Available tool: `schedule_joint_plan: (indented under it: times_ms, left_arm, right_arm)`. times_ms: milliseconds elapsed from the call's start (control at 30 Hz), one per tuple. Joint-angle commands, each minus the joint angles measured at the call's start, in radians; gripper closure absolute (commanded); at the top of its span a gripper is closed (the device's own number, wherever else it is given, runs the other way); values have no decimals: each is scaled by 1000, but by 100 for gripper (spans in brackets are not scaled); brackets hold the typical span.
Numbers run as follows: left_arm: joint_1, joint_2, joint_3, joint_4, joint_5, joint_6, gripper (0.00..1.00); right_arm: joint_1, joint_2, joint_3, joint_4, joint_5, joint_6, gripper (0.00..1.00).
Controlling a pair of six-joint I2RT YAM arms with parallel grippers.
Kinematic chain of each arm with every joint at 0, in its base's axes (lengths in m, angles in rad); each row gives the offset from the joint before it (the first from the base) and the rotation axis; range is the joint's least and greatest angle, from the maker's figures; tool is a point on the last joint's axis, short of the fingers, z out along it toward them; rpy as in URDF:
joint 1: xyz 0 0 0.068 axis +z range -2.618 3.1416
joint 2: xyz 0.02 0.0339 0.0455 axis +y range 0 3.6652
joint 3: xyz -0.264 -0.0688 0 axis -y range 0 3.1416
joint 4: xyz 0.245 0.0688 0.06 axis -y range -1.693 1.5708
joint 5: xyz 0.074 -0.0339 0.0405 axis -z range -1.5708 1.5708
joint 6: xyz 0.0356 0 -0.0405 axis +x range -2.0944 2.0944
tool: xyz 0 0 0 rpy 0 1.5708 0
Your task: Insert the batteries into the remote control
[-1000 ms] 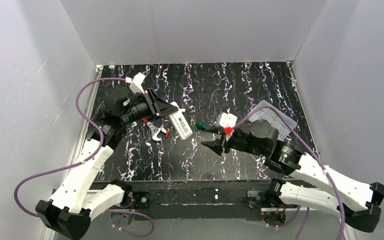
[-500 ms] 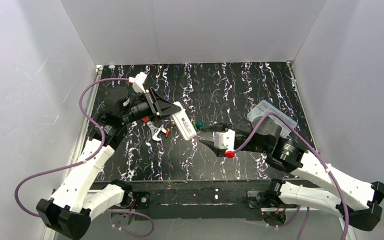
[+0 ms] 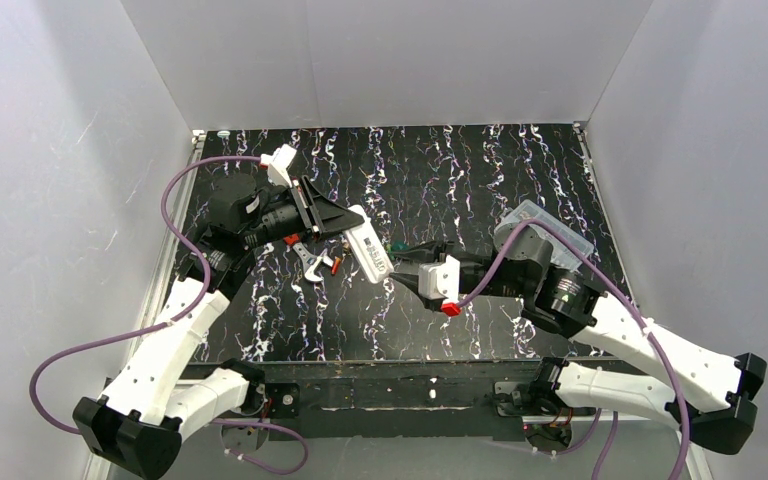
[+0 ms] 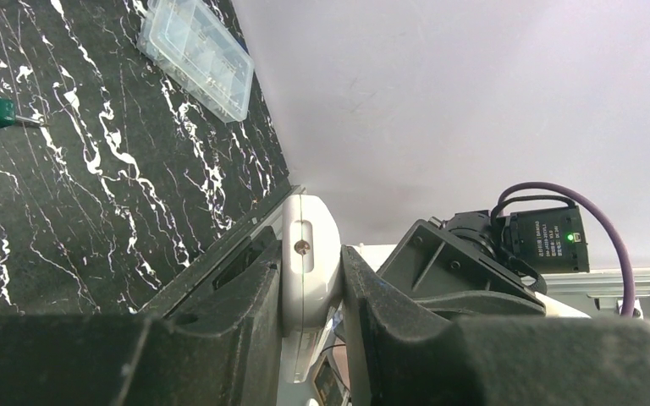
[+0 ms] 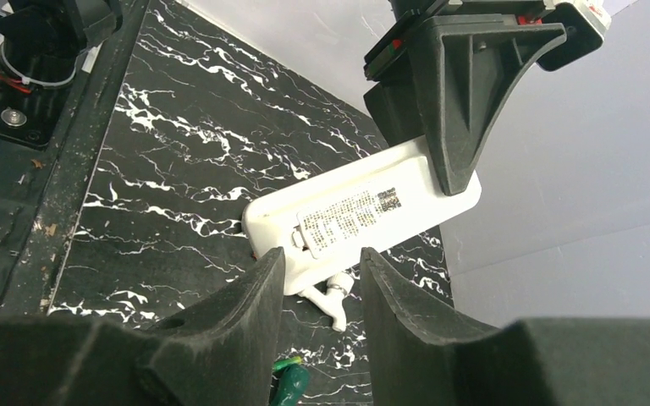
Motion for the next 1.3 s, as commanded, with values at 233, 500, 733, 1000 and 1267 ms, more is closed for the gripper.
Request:
schedule_joint_plan:
  times_ms: [233,500,733,1000,1267]
  left_arm:
    - [4,-24,-8,66,57,-13,100]
    - [4,-22,-12,75,58,-20,100]
    - [4,-23,-13,76,60,-20,100]
    - [4,-17,-5,81,63,-23,100]
    - [4,-13,-4,96,66,-34,100]
  right_arm:
    - [4,24,50,59,-3,-48,56]
    - [5,37,52,81,2,-62,58]
    - [4,44,58,63,-38,-61,55]
    - [4,41,51,61,-40,-60,54]
    - [4,51,38,85,-27,-67,54]
